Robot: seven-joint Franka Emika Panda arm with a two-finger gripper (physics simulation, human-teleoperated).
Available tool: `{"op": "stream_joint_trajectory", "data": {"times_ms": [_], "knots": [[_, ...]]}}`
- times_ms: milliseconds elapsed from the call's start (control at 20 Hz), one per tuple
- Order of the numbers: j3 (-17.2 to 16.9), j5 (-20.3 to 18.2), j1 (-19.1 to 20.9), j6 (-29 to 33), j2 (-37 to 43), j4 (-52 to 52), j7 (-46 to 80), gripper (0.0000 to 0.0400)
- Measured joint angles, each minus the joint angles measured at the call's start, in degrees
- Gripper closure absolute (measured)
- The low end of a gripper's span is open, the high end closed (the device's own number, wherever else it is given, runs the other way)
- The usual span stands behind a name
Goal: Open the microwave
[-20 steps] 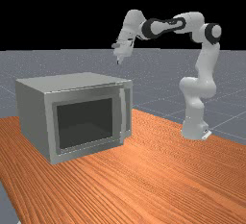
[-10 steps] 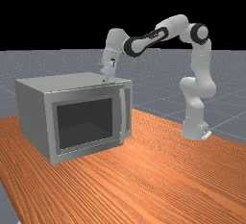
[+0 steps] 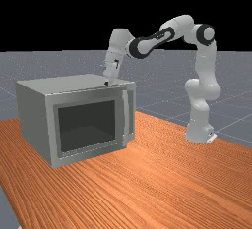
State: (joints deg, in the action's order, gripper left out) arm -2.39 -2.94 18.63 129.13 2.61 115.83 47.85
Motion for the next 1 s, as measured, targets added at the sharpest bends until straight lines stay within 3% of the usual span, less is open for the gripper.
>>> {"op": "stream_joint_trajectory", "data": {"times_ms": [100, 450, 500, 550, 600, 650, 1000], "knots": [[2.34, -0.2, 2.06, 0.2, -0.05, -0.03, 0.38, 0.0], [14.51, 0.51, 13.51, 0.88, 0.17, 0.32, 2.95, 0.0011], [16.65, 0.15, 13.74, 0.76, 0.24, 0.65, 3.01, 0.0061], [19.0, 0.01, 12.56, 0.56, -0.12, 1.45, 3.04, 0.0059], [20.62, 0.03, 12.01, 0.39, 0.02, 1.8, 3.22, 0.0092], [21.85, 0.18, 11.82, 0.35, 0.01, 1.97, 3.37, 0.0099], [28.96, 0.57, 15.15, -1.67, -2.4, -1.25, 6.41, 0.0056]]}}
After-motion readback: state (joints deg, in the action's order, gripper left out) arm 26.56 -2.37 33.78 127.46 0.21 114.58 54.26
